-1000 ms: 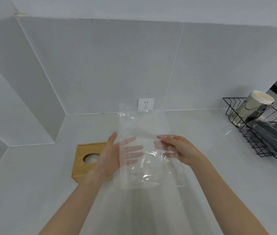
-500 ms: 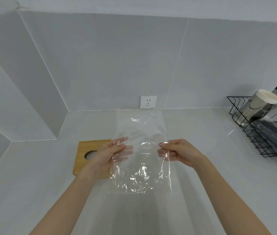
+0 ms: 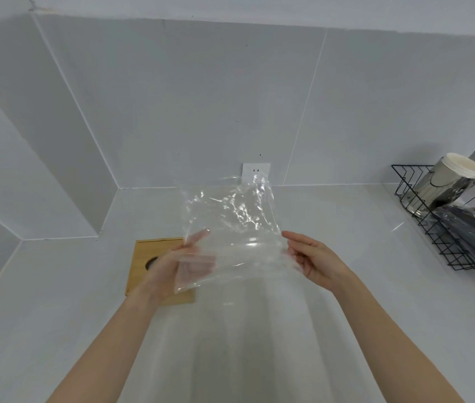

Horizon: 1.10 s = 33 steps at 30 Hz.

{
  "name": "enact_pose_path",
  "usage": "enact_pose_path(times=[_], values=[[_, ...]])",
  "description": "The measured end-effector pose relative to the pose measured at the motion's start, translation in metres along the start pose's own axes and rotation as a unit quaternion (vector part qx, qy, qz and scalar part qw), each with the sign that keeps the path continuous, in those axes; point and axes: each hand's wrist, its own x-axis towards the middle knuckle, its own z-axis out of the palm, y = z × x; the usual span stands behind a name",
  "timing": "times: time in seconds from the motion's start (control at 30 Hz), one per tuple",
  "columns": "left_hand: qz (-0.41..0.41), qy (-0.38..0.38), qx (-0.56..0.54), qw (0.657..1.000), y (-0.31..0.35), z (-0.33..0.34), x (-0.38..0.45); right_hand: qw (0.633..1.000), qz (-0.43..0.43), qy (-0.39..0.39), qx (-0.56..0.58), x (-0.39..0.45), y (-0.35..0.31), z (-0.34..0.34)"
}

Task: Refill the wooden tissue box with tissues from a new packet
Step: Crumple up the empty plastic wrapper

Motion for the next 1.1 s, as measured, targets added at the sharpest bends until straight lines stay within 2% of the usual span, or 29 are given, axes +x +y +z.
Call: enact_pose_path(times=[0.13, 0.3, 0.4, 0.53, 0.67, 0.73, 0.8, 0.9, 0.97, 1.1], values=[[0.023, 0.025, -0.054, 0.998, 0.003, -0.009, 0.003, 1.0, -0.012, -0.011, -0.008, -0.003, -0.007, -0.002], [-0.003, 0.044, 0.004, 0.999, 0.002, 0.001, 0.005, 0.992, 0.046, -0.094, -0.064, 0.001, -0.003, 0.01], [-0.006, 0.041, 0.025, 0.999, 0.002, 0.007, 0.004, 0.987, 0.027, -0.117, -0.103, 0.002, 0.0, 0.017], [-0.014, 0.028, 0.044, 0.999, 0.003, 0.005, 0.001, 0.992, 0.002, -0.087, -0.089, 0.005, 0.003, 0.016], [-0.026, -0.003, 0.034, 0.999, 0.003, 0.006, -0.001, 0.992, 0.037, -0.12, 0.003, 0.005, 0.002, 0.019], [-0.037, -0.011, -0.001, 0.999, 0.003, 0.006, -0.001, 0.994, 0.043, -0.096, 0.022, 0.005, 0.002, 0.02], [-0.047, 0.004, 0.001, 0.999, 0.001, 0.006, -0.002, 0.997, 0.04, -0.067, -0.02, 0.006, 0.003, 0.018], [-0.034, 0.02, 0.089, 0.995, 0.0, 0.005, -0.001, 0.99, 0.013, -0.071, -0.121, 0.004, 0.006, 0.019], [-0.029, 0.028, 0.113, 0.993, 0.001, 0.004, 0.0, 0.988, 0.0, -0.064, -0.138, 0.005, 0.008, 0.017], [-0.068, 0.07, 0.078, 0.992, -0.001, 0.003, 0.003, 0.988, -0.02, -0.032, -0.147, 0.008, 0.013, 0.015]])
